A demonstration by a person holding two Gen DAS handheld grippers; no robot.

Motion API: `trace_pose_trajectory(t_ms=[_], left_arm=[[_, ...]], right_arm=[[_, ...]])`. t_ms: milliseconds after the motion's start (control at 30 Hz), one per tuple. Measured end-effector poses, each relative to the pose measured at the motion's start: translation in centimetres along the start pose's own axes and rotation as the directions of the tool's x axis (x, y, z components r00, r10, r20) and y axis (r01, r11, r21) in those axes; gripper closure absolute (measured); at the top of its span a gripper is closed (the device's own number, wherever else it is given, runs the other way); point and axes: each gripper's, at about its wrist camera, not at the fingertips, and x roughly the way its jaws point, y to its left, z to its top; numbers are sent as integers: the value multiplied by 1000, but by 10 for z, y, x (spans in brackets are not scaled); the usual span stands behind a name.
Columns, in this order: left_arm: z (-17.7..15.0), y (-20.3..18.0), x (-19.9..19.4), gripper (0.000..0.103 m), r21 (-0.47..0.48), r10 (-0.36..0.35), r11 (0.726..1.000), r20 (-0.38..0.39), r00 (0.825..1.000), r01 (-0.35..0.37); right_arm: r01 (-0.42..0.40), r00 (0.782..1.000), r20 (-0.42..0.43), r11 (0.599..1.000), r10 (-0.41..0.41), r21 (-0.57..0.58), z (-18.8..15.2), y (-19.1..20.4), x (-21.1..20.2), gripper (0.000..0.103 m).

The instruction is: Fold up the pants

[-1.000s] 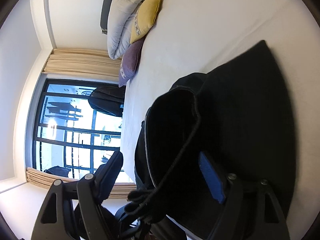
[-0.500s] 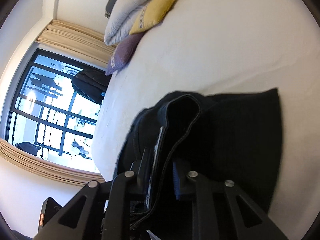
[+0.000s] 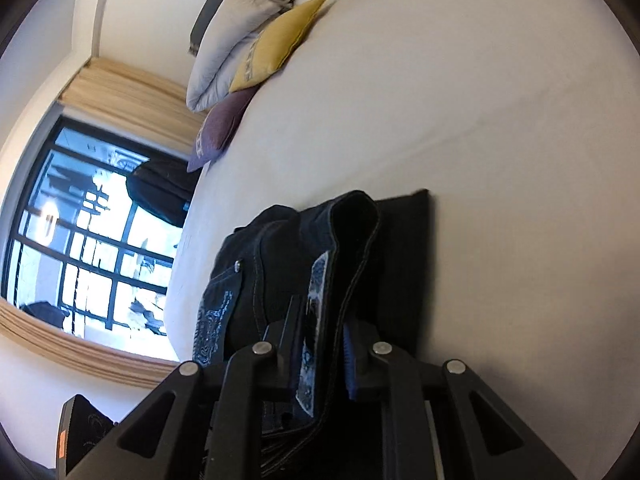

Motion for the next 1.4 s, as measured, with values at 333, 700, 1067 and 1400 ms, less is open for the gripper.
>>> trace_pose_trajectory(t_ms=[333, 700, 1067, 1400], left_arm=[[-3, 0, 1, 92, 40, -3, 999, 14, 1000, 3], [-11, 11, -2, 39, -21, -112, 993, 55, 992, 113], [2, 117, -70, 36, -212, -44, 974, 189, 981, 84], [-49, 148, -24, 36, -264, 5, 964, 100, 995, 22]], right_arm=[[4, 998, 65, 1000, -3, -11, -12, 0, -21, 87], [-53, 997, 50, 997, 50, 60, -12, -34, -12, 81], [-105, 985, 149, 991, 91, 86, -20, 1, -74, 49], [-141, 989, -18, 984, 144, 110, -89, -17, -11, 103]])
